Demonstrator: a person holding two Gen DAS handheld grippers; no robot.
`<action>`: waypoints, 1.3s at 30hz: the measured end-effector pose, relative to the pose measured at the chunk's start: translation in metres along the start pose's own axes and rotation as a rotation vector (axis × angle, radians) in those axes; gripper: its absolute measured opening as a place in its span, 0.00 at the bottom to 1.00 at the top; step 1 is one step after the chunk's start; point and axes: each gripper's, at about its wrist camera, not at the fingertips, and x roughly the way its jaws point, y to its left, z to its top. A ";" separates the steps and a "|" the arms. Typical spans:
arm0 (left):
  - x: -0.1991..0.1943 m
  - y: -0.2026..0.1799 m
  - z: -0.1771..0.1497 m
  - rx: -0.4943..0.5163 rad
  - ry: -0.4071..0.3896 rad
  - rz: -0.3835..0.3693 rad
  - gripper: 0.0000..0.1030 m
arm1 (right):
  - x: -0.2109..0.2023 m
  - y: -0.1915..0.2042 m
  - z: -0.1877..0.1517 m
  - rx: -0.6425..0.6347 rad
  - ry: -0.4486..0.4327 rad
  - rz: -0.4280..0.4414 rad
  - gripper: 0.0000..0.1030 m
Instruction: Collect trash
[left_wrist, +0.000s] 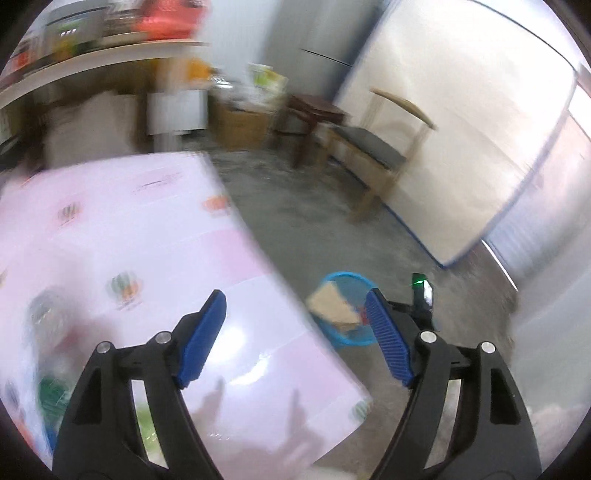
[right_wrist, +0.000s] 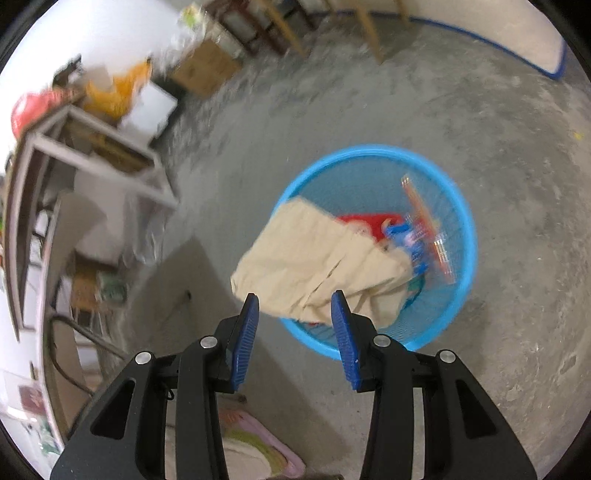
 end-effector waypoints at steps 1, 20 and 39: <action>-0.016 0.019 -0.014 -0.035 -0.012 0.039 0.72 | 0.015 0.004 0.001 -0.010 0.018 -0.010 0.37; -0.158 0.184 -0.175 -0.543 -0.126 0.467 0.72 | 0.184 -0.047 0.033 0.165 0.442 -0.439 0.26; -0.137 0.201 -0.186 -0.509 -0.175 0.321 0.74 | -0.126 0.124 -0.030 -0.286 -0.209 -0.306 0.62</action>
